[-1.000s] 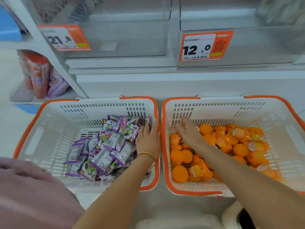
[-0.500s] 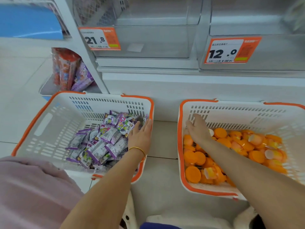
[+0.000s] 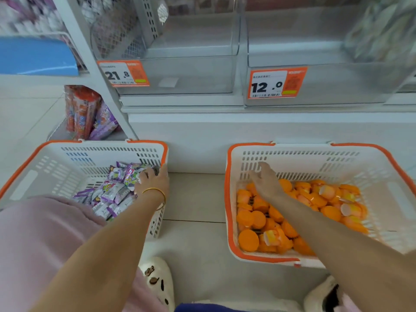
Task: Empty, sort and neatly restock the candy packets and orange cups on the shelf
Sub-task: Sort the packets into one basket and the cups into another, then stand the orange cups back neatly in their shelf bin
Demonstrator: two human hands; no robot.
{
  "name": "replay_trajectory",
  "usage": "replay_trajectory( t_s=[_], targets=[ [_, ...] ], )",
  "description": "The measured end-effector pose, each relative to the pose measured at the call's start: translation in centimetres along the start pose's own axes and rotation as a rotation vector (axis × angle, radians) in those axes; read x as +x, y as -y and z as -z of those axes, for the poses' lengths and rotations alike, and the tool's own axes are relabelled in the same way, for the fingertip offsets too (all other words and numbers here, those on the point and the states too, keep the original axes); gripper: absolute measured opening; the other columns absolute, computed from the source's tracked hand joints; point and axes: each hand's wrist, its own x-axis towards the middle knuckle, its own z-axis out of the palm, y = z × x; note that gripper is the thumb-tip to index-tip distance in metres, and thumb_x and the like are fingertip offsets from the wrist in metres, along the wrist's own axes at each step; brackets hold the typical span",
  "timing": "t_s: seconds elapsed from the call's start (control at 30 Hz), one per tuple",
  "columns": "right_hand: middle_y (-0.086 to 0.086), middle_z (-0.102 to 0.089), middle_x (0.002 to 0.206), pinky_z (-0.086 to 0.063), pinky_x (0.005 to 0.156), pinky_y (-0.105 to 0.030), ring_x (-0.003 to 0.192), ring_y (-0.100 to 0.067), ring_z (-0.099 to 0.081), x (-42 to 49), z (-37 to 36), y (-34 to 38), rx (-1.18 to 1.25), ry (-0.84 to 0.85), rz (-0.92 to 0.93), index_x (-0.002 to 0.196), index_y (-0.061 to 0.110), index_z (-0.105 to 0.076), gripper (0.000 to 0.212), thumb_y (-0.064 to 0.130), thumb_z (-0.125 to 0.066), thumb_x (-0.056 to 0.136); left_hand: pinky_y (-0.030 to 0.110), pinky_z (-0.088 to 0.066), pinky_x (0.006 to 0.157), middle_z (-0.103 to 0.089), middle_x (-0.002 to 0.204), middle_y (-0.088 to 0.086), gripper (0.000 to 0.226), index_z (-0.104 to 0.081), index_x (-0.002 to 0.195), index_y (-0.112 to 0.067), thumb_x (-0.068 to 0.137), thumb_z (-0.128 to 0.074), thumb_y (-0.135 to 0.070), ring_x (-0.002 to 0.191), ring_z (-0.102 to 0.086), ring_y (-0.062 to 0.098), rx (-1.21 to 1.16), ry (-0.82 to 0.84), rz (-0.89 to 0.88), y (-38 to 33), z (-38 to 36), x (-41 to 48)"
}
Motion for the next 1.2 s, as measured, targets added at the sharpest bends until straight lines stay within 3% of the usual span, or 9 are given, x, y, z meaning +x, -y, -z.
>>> replay_trajectory(
  t_s=[0.17, 0.37, 0.57, 0.8, 0.93, 1.0, 1.07, 1.13, 1.2],
  targets=[
    [-0.019, -0.04, 0.143, -0.039, 0.101, -0.045, 0.125, -0.037, -0.046, -1.1, 4.3, -1.6, 0.036, 0.083, -0.056, 0.147, 0.007, -0.025, 0.054, 0.036, -0.037, 0.102, 0.049, -0.022, 0.113, -0.009, 0.156, 0.013, 0.057, 0.001, 0.15, -0.025, 0.101, -0.027, -0.033, 0.142, -0.011, 0.036, -0.059, -0.035, -0.251, -8.5, 3.8, -1.9],
    [-0.015, -0.047, 0.137, -0.045, 0.098, -0.048, 0.117, -0.032, -0.054, -1.2, 10.9, 1.2, 0.193, -0.083, 0.012, 0.144, 0.011, -0.031, 0.049, 0.033, -0.038, 0.101, 0.043, -0.031, 0.107, -0.029, 0.148, 0.012, 0.052, -0.021, 0.148, -0.017, 0.099, -0.037, -0.028, 0.132, -0.027, 0.033, -0.275, -0.385, -0.565, -19.2, 12.4, -6.5],
    [-0.007, -0.06, 0.119, -0.045, 0.082, -0.034, 0.101, -0.024, -0.059, -0.9, 17.8, 6.1, -0.067, -0.542, 0.415, 0.125, 0.012, -0.056, 0.031, 0.022, -0.045, 0.099, 0.035, -0.037, 0.086, -0.053, 0.111, 0.017, 0.033, -0.057, 0.117, -0.008, 0.084, -0.057, -0.013, 0.099, -0.049, 0.034, -0.564, -0.976, -0.604, -23.1, 18.0, -6.9],
    [-0.001, -0.064, 0.103, -0.03, 0.082, -0.035, 0.1, -0.023, -0.044, 4.8, 20.7, 9.4, -0.628, -0.939, 0.747, 0.102, 0.019, -0.066, 0.02, 0.022, -0.056, 0.085, 0.031, -0.032, 0.089, -0.058, 0.113, 0.006, 0.023, -0.063, 0.105, -0.014, 0.089, -0.046, -0.019, 0.106, -0.048, 0.025, -0.68, -1.088, -0.684, -23.8, 18.9, -1.6],
    [-0.005, -0.066, 0.104, -0.034, 0.082, -0.038, 0.098, -0.025, -0.048, 5.1, 20.5, 8.8, -0.587, -0.994, 0.95, 0.1, 0.014, -0.068, 0.019, 0.009, -0.056, 0.086, 0.039, -0.034, 0.087, -0.06, 0.113, 0.004, 0.016, -0.059, 0.101, -0.019, 0.088, -0.05, -0.014, 0.103, -0.049, 0.025, -0.619, -1.276, -0.845, -24.3, 17.8, -1.3],
    [-0.011, -0.065, 0.101, -0.038, 0.076, -0.039, 0.09, -0.029, -0.052, 4.1, 19.2, 7.1, -0.492, -0.915, 1.039, 0.1, 0.008, -0.066, 0.019, 0.005, -0.054, 0.086, 0.039, -0.033, 0.085, -0.058, 0.112, 0.001, 0.018, -0.056, 0.1, -0.019, 0.085, -0.053, -0.01, 0.098, -0.049, 0.023, -0.584, -1.353, -0.981, -24.3, 16.7, -2.4],
    [-0.015, -0.064, 0.095, -0.041, 0.069, -0.037, 0.083, -0.031, -0.053, 3.8, 16.8, 4.1, -0.502, -0.726, 0.959, 0.098, 0.004, -0.063, 0.018, 0.002, -0.057, 0.08, 0.037, -0.034, 0.081, -0.06, 0.11, 0.001, 0.022, -0.055, 0.1, -0.018, 0.082, -0.054, -0.007, 0.095, -0.049, 0.023, -0.499, -1.305, -1.194, -24.5, 14.7, -3.5],
    [-0.016, -0.063, 0.093, -0.046, 0.061, -0.036, 0.082, -0.032, -0.057, 4.2, 14.1, 0.3, -0.553, -0.467, 0.727, 0.098, 0.002, -0.063, 0.02, 0.005, -0.06, 0.079, 0.036, -0.04, 0.077, -0.065, 0.102, 0.005, 0.023, -0.056, 0.101, -0.016, 0.08, -0.053, -0.006, 0.092, -0.051, 0.025, -0.357, -1.105, -1.407, -24.8, 12.0, -3.8],
    [-0.014, -0.06, 0.108, -0.051, 0.069, -0.039, 0.098, -0.032, -0.057, 4.6, 11.5, -3.0, -0.563, -0.155, 0.425, 0.116, 0.006, -0.057, 0.026, 0.013, -0.053, 0.091, 0.036, -0.047, 0.069, -0.065, 0.093, 0.006, 0.021, -0.062, 0.095, -0.013, 0.077, -0.052, -0.008, 0.087, -0.054, 0.026, -0.198, -0.885, -1.456, -24.9, 9.2, -3.2]
  ],
)
